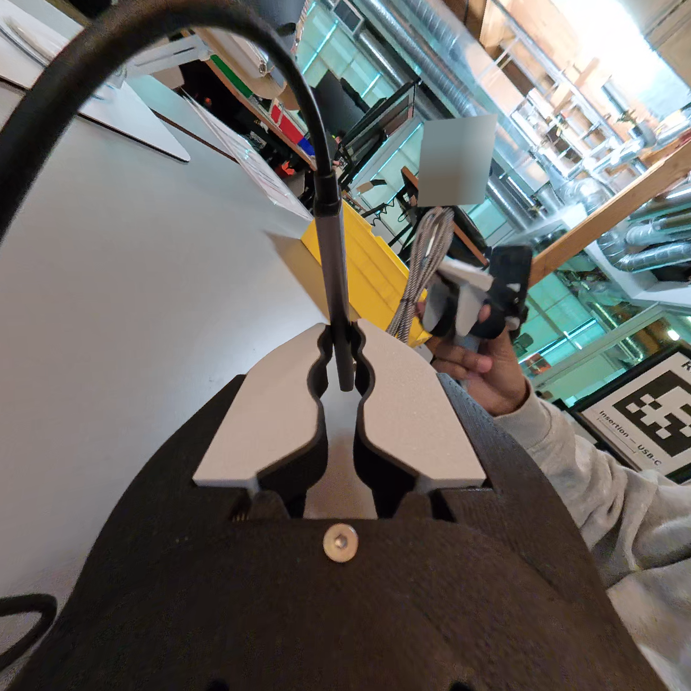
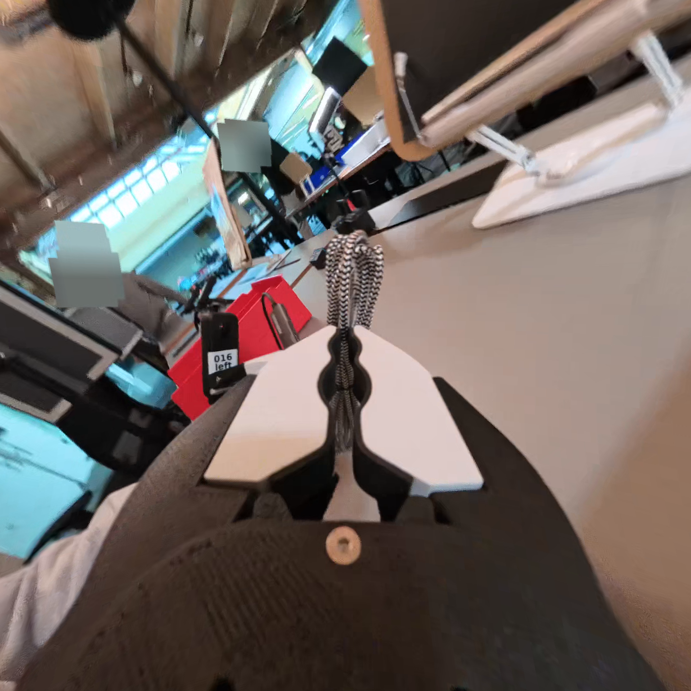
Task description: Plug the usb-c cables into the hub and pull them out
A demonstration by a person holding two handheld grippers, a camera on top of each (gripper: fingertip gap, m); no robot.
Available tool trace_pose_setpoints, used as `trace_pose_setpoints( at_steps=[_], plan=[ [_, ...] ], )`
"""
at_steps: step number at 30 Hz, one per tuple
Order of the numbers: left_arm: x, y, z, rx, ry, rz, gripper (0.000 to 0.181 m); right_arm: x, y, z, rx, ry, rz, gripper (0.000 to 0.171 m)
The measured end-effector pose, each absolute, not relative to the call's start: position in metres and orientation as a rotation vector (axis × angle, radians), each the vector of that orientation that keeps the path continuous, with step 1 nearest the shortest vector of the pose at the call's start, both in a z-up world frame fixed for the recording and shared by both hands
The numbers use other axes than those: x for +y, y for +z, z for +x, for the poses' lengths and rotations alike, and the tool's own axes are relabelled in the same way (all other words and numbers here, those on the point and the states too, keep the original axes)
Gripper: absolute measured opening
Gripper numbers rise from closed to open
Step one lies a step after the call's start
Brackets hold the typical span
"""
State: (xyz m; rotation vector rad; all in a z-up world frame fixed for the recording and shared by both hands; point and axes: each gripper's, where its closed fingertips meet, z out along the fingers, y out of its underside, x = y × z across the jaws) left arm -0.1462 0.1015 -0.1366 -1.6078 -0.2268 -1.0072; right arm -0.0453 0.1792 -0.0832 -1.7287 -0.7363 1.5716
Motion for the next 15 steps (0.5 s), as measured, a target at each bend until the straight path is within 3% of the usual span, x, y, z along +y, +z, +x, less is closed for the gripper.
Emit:
trace_pose_setpoints(
  at_steps=[6,10,15],
  plan=[
    [0.104,-0.138,-0.143,-0.187,-1.004,-1.624,0.008,0.136,-0.175,0.016,-0.844,1.387,-2.079,0.006],
    [0.11,-0.137,-0.142,-0.179,-1.017,-1.624,0.008,0.094,-0.188,0.041,-1.111,1.209,-2.04,0.004],
    [0.12,-0.133,-0.135,-0.139,-1.02,-1.633,0.008,0.085,-0.169,0.026,-1.438,0.881,-1.652,0.005]
  ],
)
